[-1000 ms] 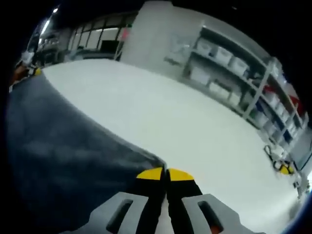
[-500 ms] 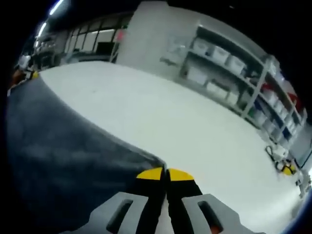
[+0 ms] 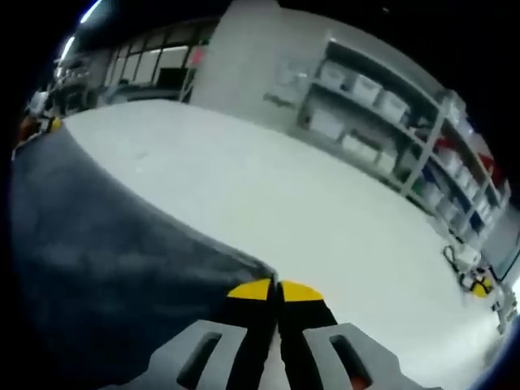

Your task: Open the folded towel by lifting each exposed corner and separating the folded layers until the towel lies flat within the target outline without major curled edges

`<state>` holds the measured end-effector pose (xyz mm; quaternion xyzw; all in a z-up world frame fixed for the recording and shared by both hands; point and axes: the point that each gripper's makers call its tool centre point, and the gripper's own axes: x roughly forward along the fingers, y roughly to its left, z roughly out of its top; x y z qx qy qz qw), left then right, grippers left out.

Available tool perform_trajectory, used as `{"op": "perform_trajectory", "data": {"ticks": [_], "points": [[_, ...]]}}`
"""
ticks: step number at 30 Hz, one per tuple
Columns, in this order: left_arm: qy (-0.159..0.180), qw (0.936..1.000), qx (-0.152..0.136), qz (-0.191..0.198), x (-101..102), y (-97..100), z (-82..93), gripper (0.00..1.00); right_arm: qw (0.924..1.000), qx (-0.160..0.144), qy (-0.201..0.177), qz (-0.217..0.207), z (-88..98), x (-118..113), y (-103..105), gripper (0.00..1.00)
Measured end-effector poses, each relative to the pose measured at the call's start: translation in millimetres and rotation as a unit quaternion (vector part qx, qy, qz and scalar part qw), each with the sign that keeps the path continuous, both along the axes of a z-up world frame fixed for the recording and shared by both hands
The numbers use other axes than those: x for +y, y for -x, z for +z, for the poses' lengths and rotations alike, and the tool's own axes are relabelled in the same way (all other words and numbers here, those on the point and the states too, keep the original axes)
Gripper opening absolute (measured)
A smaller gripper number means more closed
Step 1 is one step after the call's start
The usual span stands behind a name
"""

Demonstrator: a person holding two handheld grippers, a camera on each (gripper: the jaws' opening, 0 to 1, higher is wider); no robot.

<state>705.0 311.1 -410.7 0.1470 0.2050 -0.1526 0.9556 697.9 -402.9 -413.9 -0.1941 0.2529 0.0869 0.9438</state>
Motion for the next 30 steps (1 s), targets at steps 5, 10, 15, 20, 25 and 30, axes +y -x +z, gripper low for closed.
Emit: {"op": "perform_trajectory", "data": {"ticks": [5,10,15,20,25,30], "points": [[0.001,1.0000,-0.002,0.002,-0.5,-2.9,-0.3,0.00,1.0000,-0.006,0.000,-0.002,0.1,1.7,-2.1,0.00],[-0.003,1.0000,-0.003,0.000,-0.4,-4.4,-0.1,0.01,0.9999,-0.008,-0.007,-0.005,0.4,-1.2,-8.1,0.00],[0.005,1.0000,-0.004,0.003,0.2,-5.2,-0.5,0.01,0.9996,-0.016,-0.024,-0.008,0.3,-1.7,-7.6,0.00],[0.047,0.9988,-0.009,0.001,0.7,-3.9,-1.2,0.01,0.9991,-0.040,-0.014,0.008,0.3,0.2,-7.8,0.00],[0.061,0.9979,-0.023,0.000,1.7,-2.1,-1.6,0.01,0.9936,-0.086,-0.073,-0.001,1.7,-0.6,-6.8,0.00],[0.105,0.9942,-0.022,-0.009,0.6,-1.6,-1.0,0.02,0.9941,-0.093,-0.055,0.015,1.9,0.1,-8.0,0.00]]}}
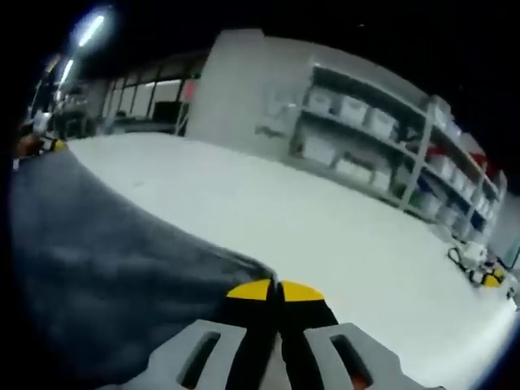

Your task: Open the folded towel by lifting each exposed corner and separating the folded layers until the towel lies flat within the target outline without major curled edges

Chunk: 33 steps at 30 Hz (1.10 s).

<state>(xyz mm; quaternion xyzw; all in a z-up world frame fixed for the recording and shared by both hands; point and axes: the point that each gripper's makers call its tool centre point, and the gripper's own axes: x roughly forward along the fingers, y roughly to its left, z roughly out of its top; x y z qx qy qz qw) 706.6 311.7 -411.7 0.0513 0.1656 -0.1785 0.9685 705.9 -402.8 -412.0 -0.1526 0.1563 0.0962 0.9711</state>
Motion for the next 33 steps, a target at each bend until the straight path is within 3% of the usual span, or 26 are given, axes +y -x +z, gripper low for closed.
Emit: {"op": "perform_trajectory", "data": {"ticks": [1,3,5,7,8,10,13,15,19,21,25,29,33], "points": [[0.007,1.0000,0.003,0.000,1,0.5,0.0,0.04,1.0000,-0.003,-0.010,0.000,0.2,0,0,0.00],[-0.004,1.0000,0.000,0.006,8,1.3,2.1,0.16,0.9997,-0.001,-0.024,0.001,0.9,-1,0,0.00],[-0.010,0.9999,0.001,0.011,11,4.0,3.8,0.30,0.9994,-0.002,-0.034,-0.002,3.7,-8,-2,0.07],[-0.005,1.0000,0.001,-0.004,9,8.2,10.2,0.43,0.9993,-0.004,-0.038,-0.006,7.9,-12,-1,0.24],[0.016,0.9998,-0.008,-0.011,5,7.2,16.6,0.53,0.9996,-0.008,-0.025,-0.003,11.9,-15,-1,0.32],[0.050,0.9985,-0.021,0.010,12,3.5,30.1,0.66,0.9989,-0.015,-0.040,-0.021,20.5,-24,1,0.49],[0.047,0.9967,-0.051,0.043,25,0.5,53.7,0.86,0.9974,-0.021,-0.057,-0.040,38.2,-34,0,0.81],[0.043,0.9956,-0.061,0.056,30,2.6,67.6,0.93,0.9957,-0.020,-0.074,-0.053,48.5,-39,-1,1.00],[0.050,0.9945,-0.048,0.079,35,6.8,81.3,1.00,0.9952,-0.005,-0.068,-0.070,59.2,-41,1,1.00],[0.051,0.9947,-0.039,0.080,34,9.4,84.5,1.00,0.9928,0.017,-0.089,-0.079,61.5,-37,6,1.00],[0.087,0.9929,-0.028,0.076,23,15.0,95.0,1.00,0.9935,0.013,-0.091,-0.068,68.5,-25,14,1.00],[0.068,0.9963,0.006,0.053,8,28.1,87.3,1.00,0.9931,0.034,-0.090,-0.067,68.9,-18,28,1.00],[0.065,0.9968,0.017,0.043,0,42.1,89.0,1.00,0.9940,0.030,-0.085,-0.063,86.7,-4,46,1.00]]}}
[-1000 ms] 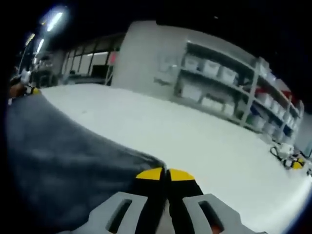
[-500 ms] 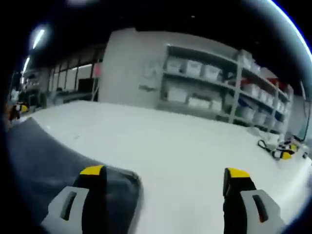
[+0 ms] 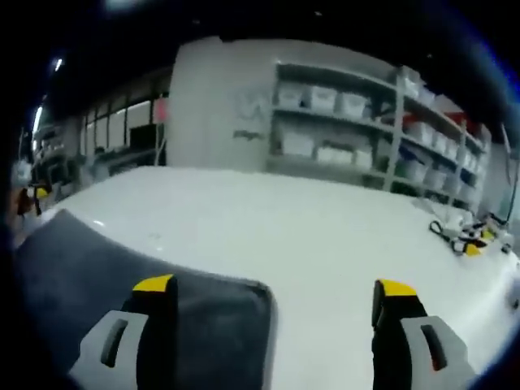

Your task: Open the folded towel by lifting each exposed corner and separating the folded layers until the towel lies flat within the target outline without major curled edges

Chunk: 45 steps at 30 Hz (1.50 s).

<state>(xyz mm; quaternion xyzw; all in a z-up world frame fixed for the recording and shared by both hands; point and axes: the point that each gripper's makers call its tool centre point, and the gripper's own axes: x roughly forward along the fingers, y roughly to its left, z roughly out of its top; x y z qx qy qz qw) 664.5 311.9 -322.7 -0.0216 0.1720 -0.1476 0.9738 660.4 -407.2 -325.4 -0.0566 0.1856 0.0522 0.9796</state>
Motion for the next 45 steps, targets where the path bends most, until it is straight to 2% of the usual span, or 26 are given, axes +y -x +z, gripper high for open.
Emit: {"op": "perform_trajectory", "data": {"ticks": [4,7,9,11,14,16,19,21,23,24,27,30,34,36,39,41,44,45], "points": [[0.010,0.9999,-0.003,-0.012,-17,20.5,0.6,1.00,0.9998,-0.012,0.001,0.013,11.6,18,14,1.00],[-0.009,0.9996,-0.005,-0.026,-35,42.3,1.9,1.00,0.9997,-0.010,0.011,0.022,9.5,31,25,1.00],[-0.009,0.9985,-0.041,-0.035,-42,53.7,14.4,1.00,0.9993,-0.004,0.028,0.025,6.9,38,37,1.00],[0.004,0.9988,-0.029,-0.038,-45,69.5,15.9,1.00,0.9992,-0.010,0.027,0.026,9.1,44,49,1.00],[-0.001,0.9980,-0.052,-0.035,-48,85.5,32.4,1.00,0.9994,-0.013,0.015,0.027,11.7,52,63,1.00],[0.000,0.9973,-0.064,-0.037,-51,94.2,42.5,1.00,0.9992,-0.010,0.021,0.033,15.5,58,71,1.00],[-0.008,0.9963,-0.073,-0.045,-58,106.5,49.1,1.00,0.9990,-0.019,0.024,0.032,24.8,65,85,1.00],[-0.018,0.9962,-0.070,-0.049,-62,112.1,47.0,1.00,0.9989,-0.026,0.015,0.036,25.4,71,95,1.00],[-0.028,0.9962,-0.063,-0.053,-65,116.5,42.8,1.00,0.9987,-0.015,0.009,0.048,16.9,78,105,1.00],[-0.028,0.9963,-0.062,-0.052,-66,119.8,40.7,1.00,0.9984,-0.006,0.011,0.055,11.6,82,112,1.00],[-0.024,0.9971,-0.050,-0.052,-67,132.6,28.4,0.99,0.9982,-0.008,0.016,0.057,10.8,87,127,1.00],[-0.029,0.9968,-0.052,-0.053,-73,147.0,24.5,0.99,0.9975,-0.021,0.009,0.067,14.9,95,143,1.00],[-0.028,0.9948,-0.064,-0.074,-88,164.2,23.5,1.00,0.9945,-0.030,-0.001,0.100,14.1,123,163,1.00],[-0.029,0.9947,-0.058,-0.080,-93,168.0,16.5,1.00,0.9943,-0.029,-0.006,0.102,7.7,131,165,1.00],[-0.051,0.9940,-0.052,-0.082,-96,171.1,5.3,1.00,0.9945,0.009,0.022,0.102,-15.2,134,170,1.00],[-0.067,0.9920,-0.054,-0.092,-98,173.0,-1.5,1.00,0.9945,0.007,0.031,0.100,-18.9,134,165,1.00],[-0.048,0.9939,-0.049,-0.086,-95,173.1,-10.0,0.98,0.9942,0.009,0.026,0.104,-20.2,135,162,1.00],[-0.053,0.9942,-0.039,-0.086,-94,173.7,-15.2,0.97,0.9940,0.007,0.023,0.107,-19.5,136,161,1.00]]}}
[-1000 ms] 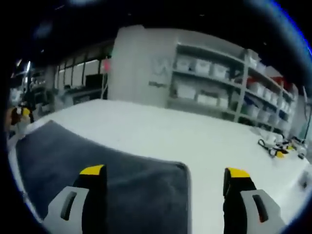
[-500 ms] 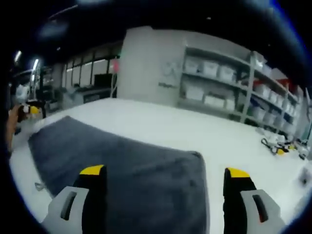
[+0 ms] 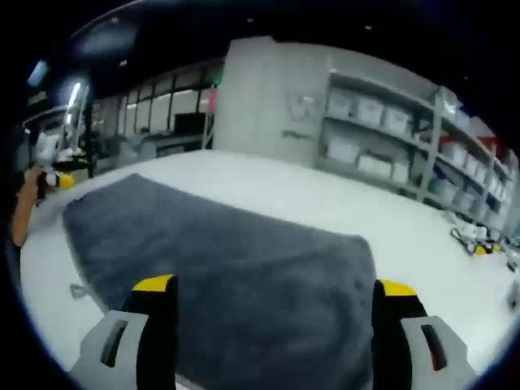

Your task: Open the folded towel by lifting each exposed corner and separating the folded layers until the towel lies flat within the target outline without major curled edges

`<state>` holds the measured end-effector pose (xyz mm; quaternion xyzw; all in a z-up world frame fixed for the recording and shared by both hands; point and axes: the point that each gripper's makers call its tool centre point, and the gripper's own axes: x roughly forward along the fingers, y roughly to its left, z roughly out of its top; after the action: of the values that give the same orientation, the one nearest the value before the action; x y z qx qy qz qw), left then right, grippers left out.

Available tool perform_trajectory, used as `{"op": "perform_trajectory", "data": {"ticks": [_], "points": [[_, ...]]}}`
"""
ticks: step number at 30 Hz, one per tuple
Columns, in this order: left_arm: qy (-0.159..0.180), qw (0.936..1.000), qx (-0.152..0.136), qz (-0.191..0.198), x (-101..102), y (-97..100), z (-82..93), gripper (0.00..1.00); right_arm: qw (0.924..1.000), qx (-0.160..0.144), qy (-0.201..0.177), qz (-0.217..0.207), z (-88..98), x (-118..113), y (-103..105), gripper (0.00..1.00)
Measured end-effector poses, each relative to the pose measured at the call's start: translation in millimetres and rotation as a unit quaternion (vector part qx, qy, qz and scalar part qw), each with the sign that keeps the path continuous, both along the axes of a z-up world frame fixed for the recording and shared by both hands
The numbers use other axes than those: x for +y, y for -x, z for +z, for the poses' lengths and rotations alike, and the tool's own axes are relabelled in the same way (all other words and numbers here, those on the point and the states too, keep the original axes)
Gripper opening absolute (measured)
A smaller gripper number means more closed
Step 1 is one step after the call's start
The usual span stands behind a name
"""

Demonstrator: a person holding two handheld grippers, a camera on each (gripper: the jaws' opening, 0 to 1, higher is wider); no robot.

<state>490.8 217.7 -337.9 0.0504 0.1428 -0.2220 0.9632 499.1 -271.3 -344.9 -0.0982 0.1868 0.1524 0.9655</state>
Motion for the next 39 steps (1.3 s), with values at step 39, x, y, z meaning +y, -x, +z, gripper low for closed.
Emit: {"op": "perform_trajectory", "data": {"ticks": [39], "points": [[0.034,0.9990,-0.024,-0.014,-11,4.0,17.0,0.99,0.9997,-0.004,-0.007,0.023,-4.8,14,3,1.00]]}}
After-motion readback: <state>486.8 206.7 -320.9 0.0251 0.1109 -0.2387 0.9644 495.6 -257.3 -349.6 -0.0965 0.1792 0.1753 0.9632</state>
